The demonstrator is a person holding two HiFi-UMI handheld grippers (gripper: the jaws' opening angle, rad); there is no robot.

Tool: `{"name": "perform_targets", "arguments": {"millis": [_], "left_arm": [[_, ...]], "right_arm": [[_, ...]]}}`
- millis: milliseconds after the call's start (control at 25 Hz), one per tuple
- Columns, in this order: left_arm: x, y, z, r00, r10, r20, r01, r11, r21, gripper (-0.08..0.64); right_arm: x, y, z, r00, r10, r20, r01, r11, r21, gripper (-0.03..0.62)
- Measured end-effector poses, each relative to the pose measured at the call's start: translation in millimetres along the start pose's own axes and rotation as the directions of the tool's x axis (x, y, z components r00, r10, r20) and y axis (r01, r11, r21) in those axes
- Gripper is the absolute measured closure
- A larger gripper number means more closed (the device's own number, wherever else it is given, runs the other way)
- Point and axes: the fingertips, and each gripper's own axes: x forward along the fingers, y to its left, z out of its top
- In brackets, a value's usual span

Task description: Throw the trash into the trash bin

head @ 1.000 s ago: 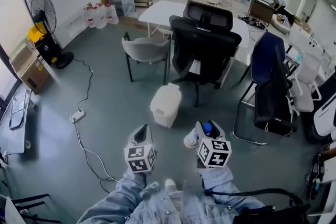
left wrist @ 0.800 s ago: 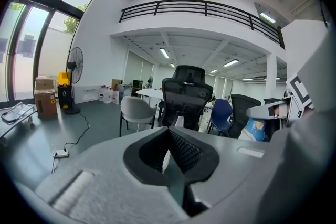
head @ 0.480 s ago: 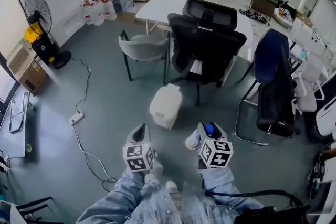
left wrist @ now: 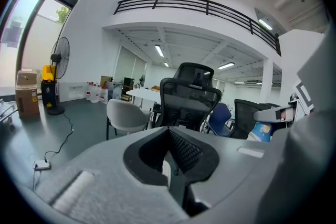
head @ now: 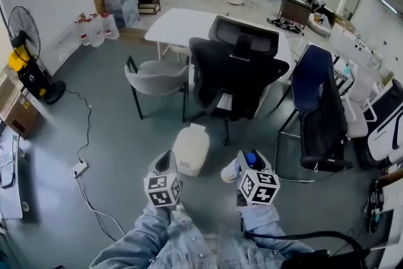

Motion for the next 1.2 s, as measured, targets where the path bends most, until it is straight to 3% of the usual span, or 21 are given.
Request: {"name": "perform_targets", "arguments": {"millis": [480,680,960,1200], "left_arm": [[101.6,71.3,34.1,0.998,-0.054,-0.023,0.054,0.999,-0.008,0.552],[122.5,67.3,23.4,0.996,-0.057,-0.065,0.056,0.998,-0.016,0.552],[134.6,54.1,21.7,0.996,-0.034,-0.087,0.034,0.999,0.003,0.552],[145.4,57.5,3.3,0.993,-0.010,-0.115,0.007,1.000,-0.028,0.552]], "right_arm": [[93.5,39.9,34.4,0.998,-0.061,0.032,0.061,0.998,0.001,0.400],[114.3,31.2,30.4,0.999,-0.036,-0.002,0.036,0.997,0.070,0.400],[145.7,20.8,41.9,1.000,0.018,-0.016,-0.017,1.000,0.025,0.400],[167.1,20.7,35.2,0.998,0.042,-0.038,-0.042,0.999,-0.011,0.400]]}}
